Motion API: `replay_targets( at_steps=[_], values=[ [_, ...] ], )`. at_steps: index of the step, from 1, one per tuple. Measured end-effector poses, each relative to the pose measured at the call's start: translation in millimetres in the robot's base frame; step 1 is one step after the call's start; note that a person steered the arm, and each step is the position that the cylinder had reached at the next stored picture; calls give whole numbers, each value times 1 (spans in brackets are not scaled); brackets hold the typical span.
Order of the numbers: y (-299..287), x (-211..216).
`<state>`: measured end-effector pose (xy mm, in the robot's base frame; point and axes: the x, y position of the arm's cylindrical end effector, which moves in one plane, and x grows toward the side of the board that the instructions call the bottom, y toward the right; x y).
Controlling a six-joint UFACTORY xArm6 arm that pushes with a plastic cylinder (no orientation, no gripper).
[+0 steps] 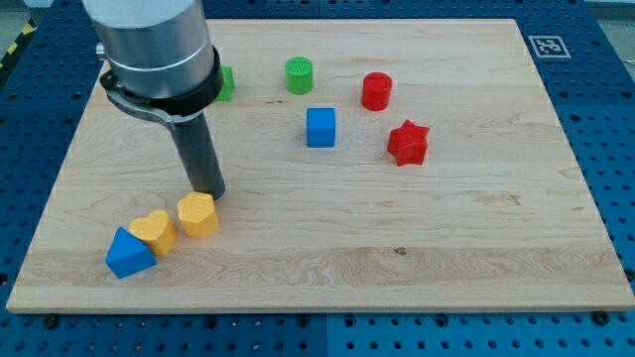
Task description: Push the hexagon into the heart
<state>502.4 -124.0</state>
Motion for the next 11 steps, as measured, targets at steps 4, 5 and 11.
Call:
replay_targets(
  at_steps=[4, 5, 11],
  values=[
    [21, 39],
    [6, 53],
    [80, 38]
  ],
)
